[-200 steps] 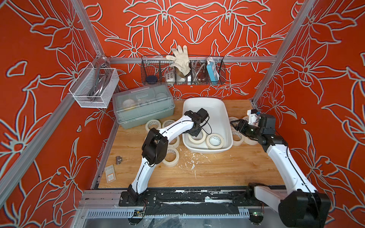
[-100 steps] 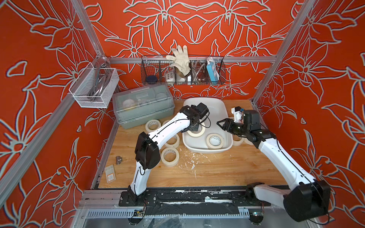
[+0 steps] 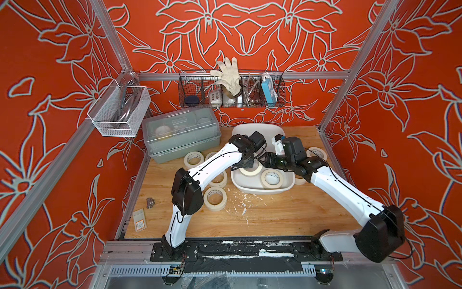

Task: Take out the art tape in the storage box
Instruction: Pick up the art tape from the storage box.

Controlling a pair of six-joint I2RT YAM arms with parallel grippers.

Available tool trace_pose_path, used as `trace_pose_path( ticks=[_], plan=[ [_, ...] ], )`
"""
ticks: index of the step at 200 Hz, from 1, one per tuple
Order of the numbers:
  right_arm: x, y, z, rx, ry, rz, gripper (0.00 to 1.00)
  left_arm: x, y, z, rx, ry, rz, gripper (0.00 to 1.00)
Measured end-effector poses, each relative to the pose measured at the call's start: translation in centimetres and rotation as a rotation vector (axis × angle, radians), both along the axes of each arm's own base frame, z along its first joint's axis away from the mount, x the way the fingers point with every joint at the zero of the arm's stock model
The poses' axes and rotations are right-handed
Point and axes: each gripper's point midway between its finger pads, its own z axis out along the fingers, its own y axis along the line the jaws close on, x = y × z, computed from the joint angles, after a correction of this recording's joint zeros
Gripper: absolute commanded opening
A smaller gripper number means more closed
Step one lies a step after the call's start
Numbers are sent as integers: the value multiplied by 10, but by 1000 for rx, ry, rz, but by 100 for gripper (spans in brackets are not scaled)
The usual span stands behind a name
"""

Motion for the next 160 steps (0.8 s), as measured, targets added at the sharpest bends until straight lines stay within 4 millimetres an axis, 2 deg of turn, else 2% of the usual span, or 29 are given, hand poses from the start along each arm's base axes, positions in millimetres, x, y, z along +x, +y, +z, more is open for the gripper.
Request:
trace_pose_path(
  ticks=[44, 68, 92, 108, 131, 144, 160],
  plan=[
    [4, 6, -19, -80, 24, -7, 64, -2, -3, -1, -18, 12, -4, 0],
    [8, 6, -27, -118, 30, -15, 54, -2, -5, -1, -28, 16, -7, 0],
    [10, 4, -28, -142, 25, -26, 40, -2, -7, -1, -37, 16, -10, 2],
    [11, 3, -27, -164, 15, -28, 26, -2, -10, -1, -53, 16, -14, 9],
    [9, 0, -35, -208, 29, -32, 7, -3, -17, 4, -88, -1, -27, 29],
    [9, -2, -36, -221, 29, -29, 0, -6, -18, 6, -101, -1, -33, 39],
    [8, -6, -38, -241, 33, -33, 0, -8, -20, 13, -136, -6, -42, 54]
  ],
)
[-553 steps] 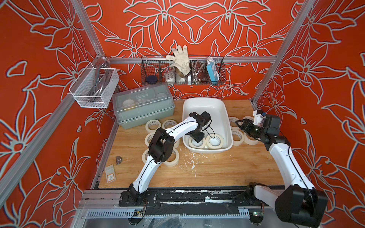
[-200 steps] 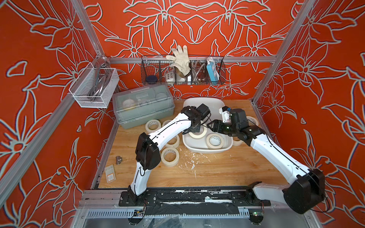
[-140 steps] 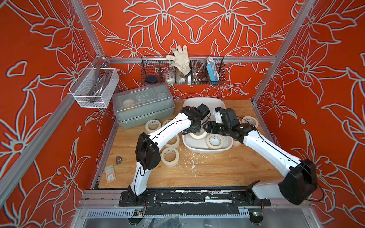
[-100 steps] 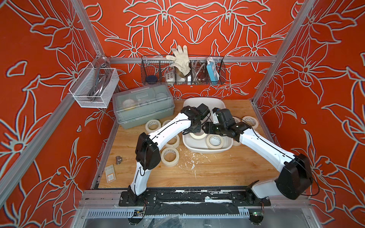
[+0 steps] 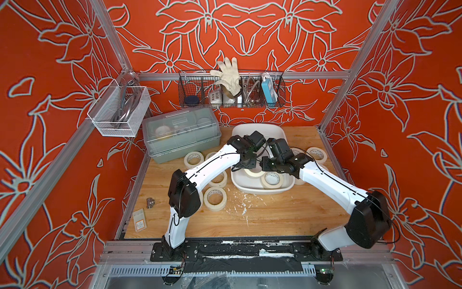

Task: Take out the art tape in the storage box
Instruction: Pick up the art tape from the storage box, then place the art tape at the center of the board.

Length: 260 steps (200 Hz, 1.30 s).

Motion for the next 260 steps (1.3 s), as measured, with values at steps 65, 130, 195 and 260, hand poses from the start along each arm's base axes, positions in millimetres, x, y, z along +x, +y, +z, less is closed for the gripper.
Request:
trace_pose_path(
  ticks=[65, 130, 195, 260],
  plan=[
    [0, -24, 11, -134, -26, 1, 0, -10, -2, 39, -205, -84, -21, 81],
    [-5, -95, 41, -212, -64, -104, 0, -1, -14, 71, -310, -173, -48, 89],
    [-33, -174, 70, -255, -100, -350, 0, 9, -22, 65, -326, -165, -50, 90],
    [-96, -240, 13, -288, -22, -642, 0, 15, -26, 44, -303, -126, -50, 90]
  ],
)
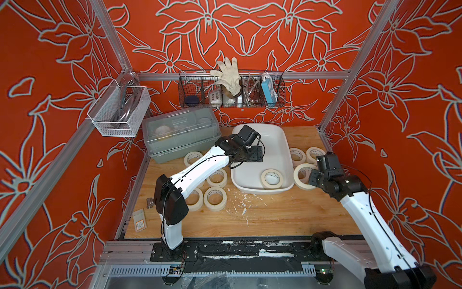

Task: Take out the art tape in the storage box
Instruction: Place the art tape at the center of the board.

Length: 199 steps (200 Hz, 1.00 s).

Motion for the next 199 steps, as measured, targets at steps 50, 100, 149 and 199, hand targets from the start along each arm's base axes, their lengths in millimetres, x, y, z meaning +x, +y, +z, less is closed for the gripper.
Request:
trace_pose_path(
  ticks=[50, 100, 149, 199],
  plan=[
    [-34, -19, -41, 29, 6, -179, 0, 6, -3, -14, 16, 22, -2, 90],
    [-46, -21, -86, 53, 84, -254, 0, 7, -8, -33, 30, 62, -12, 89],
    [-33, -17, -110, 88, 106, -285, 0, 9, -10, -39, 34, 75, -15, 89],
    [-18, -15, -125, 102, 125, -297, 0, 10, -14, -41, 26, 83, -19, 89]
  ],
)
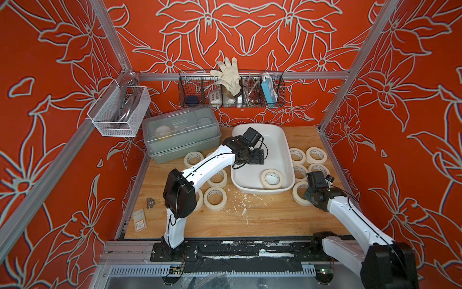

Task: Take out the art tape in the storage box
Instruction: Place the art tape at the center of the board.

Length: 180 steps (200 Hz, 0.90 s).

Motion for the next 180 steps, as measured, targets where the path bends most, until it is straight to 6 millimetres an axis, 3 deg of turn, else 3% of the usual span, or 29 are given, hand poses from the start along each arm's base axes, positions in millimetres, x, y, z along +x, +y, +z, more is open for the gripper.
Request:
trace_pose_path(
  ticks=[32, 74, 133, 158, 180],
  plan=[
    [5, 1, -10, 21, 19, -14, 0, 0, -1, -4, 3, 10, -3, 88],
    [7, 2, -24, 51, 56, -33, 11, 1, -2, -12, 13, 21, -3, 88],
    [11, 4, -25, 61, 59, 1, 54, 2, -3, -20, 21, 37, -5, 87],
    [10, 4, -19, 60, 48, 17, 63, 1, -5, -22, 18, 43, -10, 87],
    [16, 7, 4, 64, 1, 49, 66, -1, -8, -22, 7, 48, -30, 87]
  ],
)
